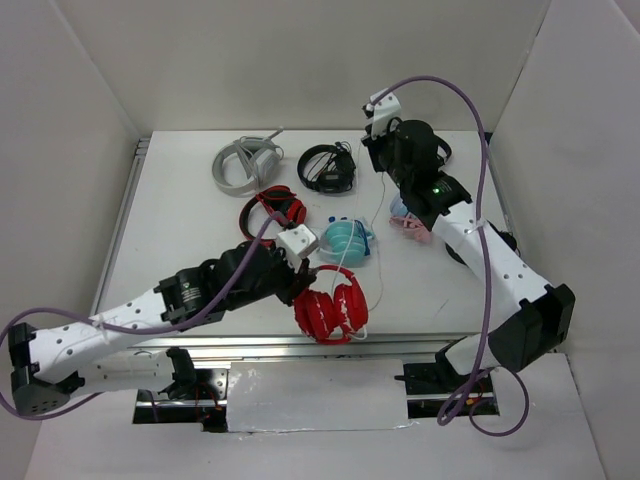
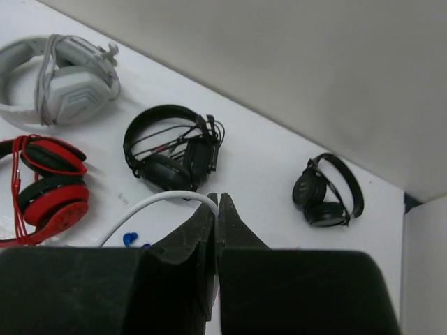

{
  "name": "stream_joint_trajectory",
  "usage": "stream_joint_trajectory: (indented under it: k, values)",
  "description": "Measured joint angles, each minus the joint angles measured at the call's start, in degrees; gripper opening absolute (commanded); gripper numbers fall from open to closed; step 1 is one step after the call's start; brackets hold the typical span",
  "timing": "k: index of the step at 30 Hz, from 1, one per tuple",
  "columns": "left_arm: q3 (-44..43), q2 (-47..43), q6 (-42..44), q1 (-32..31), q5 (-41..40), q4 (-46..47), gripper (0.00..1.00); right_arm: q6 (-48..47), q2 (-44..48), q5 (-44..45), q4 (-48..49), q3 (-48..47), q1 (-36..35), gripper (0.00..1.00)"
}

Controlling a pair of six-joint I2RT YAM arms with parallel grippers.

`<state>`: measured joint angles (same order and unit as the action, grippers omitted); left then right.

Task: Wrap the headphones

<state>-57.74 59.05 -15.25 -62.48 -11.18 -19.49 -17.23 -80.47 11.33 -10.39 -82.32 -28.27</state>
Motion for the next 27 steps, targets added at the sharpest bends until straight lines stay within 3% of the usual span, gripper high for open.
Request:
stream_joint_trajectory:
  k: [6,15,21,27]
  values:
    - [-0.59,-6.03,-0.28,-0.26,-1.29,-0.42,0.0,5.6,0.46,-4.81,2.16,10.05,4.04,0.0]
    - [-7.26,-7.17,-4.09,-0.31,-13.62,-2.47,0.0,18.97,9.84,-13.92,11.78,35.15,5.79,0.0]
    - [-13.4,-6.84,-8.39,-0.31,-25.53,-2.99,0.0,27.12,18.95,-19.76,24.72,49.81,-1.51,0.0]
    - [-20.68,-2.8,-13.42,-0.28,-38.64,-6.75,0.0,31.98,27.28,-22.08,37.64,61.33,-15.54,0.03]
